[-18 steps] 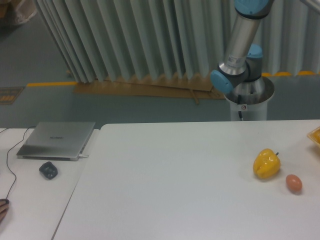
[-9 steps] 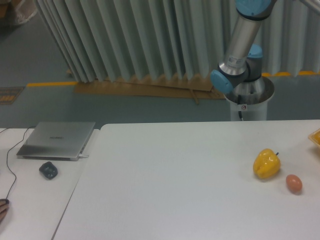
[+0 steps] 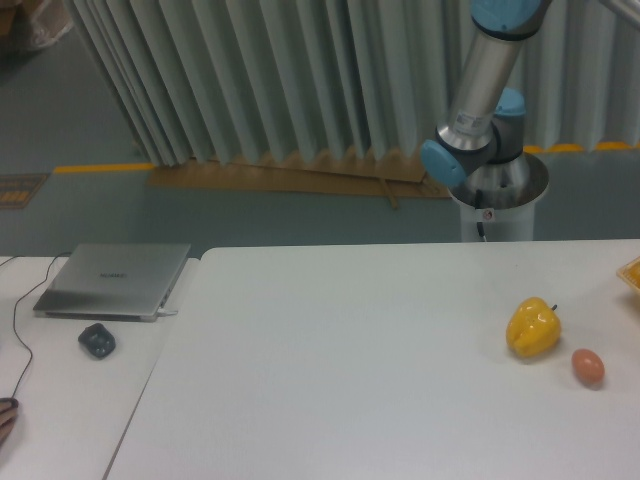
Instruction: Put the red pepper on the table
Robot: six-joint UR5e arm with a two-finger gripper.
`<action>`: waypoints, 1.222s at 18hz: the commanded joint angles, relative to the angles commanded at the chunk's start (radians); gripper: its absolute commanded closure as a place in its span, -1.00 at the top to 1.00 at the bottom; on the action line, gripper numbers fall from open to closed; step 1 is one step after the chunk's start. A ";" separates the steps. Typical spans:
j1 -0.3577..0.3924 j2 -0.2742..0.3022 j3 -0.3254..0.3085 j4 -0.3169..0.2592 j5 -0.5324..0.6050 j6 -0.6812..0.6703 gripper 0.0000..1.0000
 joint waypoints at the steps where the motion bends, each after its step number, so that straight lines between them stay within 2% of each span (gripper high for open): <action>1: 0.000 0.006 0.002 -0.011 0.000 0.000 0.01; 15: -0.018 0.066 0.026 -0.032 -0.011 0.002 0.04; 19: -0.028 0.097 0.046 -0.103 -0.054 0.000 0.04; 22: -0.061 0.109 0.051 -0.141 -0.081 -0.012 0.04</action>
